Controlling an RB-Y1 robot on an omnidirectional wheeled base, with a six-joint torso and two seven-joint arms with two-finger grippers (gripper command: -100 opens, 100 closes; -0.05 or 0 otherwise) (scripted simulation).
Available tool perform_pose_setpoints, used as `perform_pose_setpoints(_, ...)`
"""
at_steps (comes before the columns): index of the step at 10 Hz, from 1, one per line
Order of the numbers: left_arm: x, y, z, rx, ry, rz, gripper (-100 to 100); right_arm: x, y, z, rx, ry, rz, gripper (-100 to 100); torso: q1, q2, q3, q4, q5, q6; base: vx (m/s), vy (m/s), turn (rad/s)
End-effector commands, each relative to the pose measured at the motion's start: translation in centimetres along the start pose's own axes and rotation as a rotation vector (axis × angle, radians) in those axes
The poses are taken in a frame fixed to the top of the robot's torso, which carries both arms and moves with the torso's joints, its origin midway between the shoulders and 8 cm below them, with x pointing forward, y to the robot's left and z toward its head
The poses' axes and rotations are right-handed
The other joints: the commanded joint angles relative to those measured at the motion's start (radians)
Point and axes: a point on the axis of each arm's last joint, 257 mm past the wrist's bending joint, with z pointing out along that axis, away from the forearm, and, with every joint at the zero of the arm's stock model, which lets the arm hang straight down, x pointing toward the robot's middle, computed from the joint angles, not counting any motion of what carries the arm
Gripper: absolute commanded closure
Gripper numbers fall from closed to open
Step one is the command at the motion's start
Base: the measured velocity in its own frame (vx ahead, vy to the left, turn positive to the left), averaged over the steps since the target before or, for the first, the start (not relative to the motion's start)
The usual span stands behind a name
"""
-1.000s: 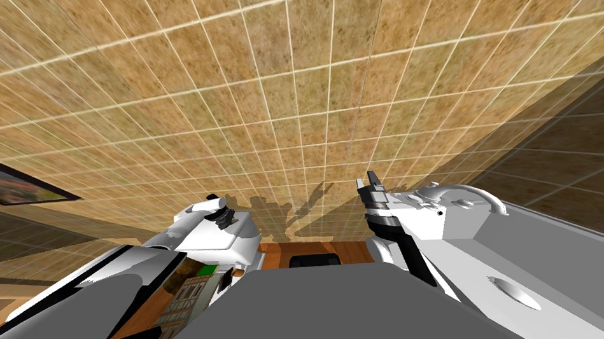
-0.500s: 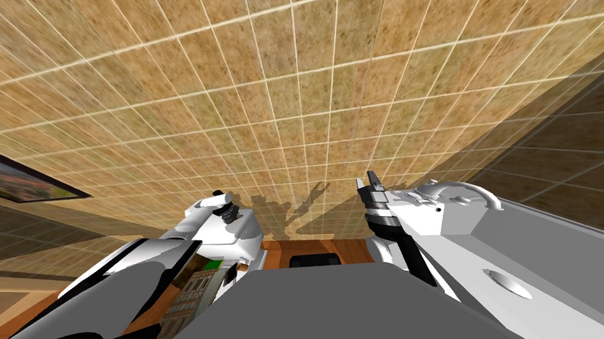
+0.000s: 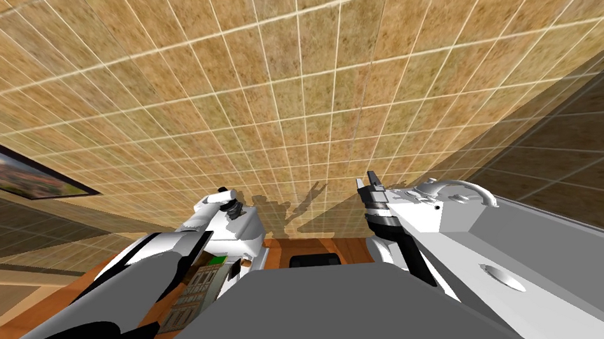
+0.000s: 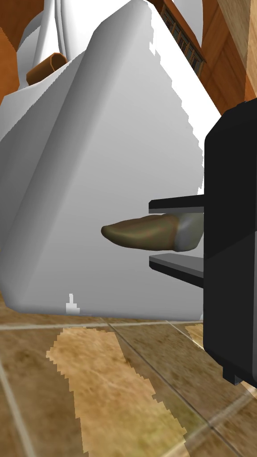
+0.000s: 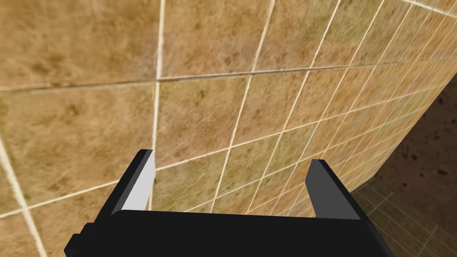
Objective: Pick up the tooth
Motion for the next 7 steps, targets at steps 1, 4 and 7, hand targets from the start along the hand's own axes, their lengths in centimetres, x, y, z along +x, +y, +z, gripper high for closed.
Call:
perform_pose_setpoints(1, 0.0, -0.2, -0.1, -0.003, -0.018, 0.007, 100, 0.0, 0.0, 0.0, 0.000, 0.000, 0.000, 0, 0.000, 0.000, 0.000, 0.000, 0.000, 0.000, -0.033, 0.027, -0.002)
perform_pose_setpoints(4, 2.7, -1.1, -0.5, -0.009, 0.014, 0.000, 100, 0.0, 0.0, 0.0, 0.000, 0.000, 0.000, 0, 0.000, 0.000, 0.000, 0.000, 0.000, -0.001, -0.038, 0.036, 0.013)
perform_pose_setpoints(7, 2.9, -1.3, -0.7, -0.019, -0.012, 0.010, 100, 0.0, 0.0, 0.0, 0.000, 0.000, 0.000, 0, 0.000, 0.000, 0.000, 0.000, 0.000, 0.000, -0.033, 0.023, 0.004)
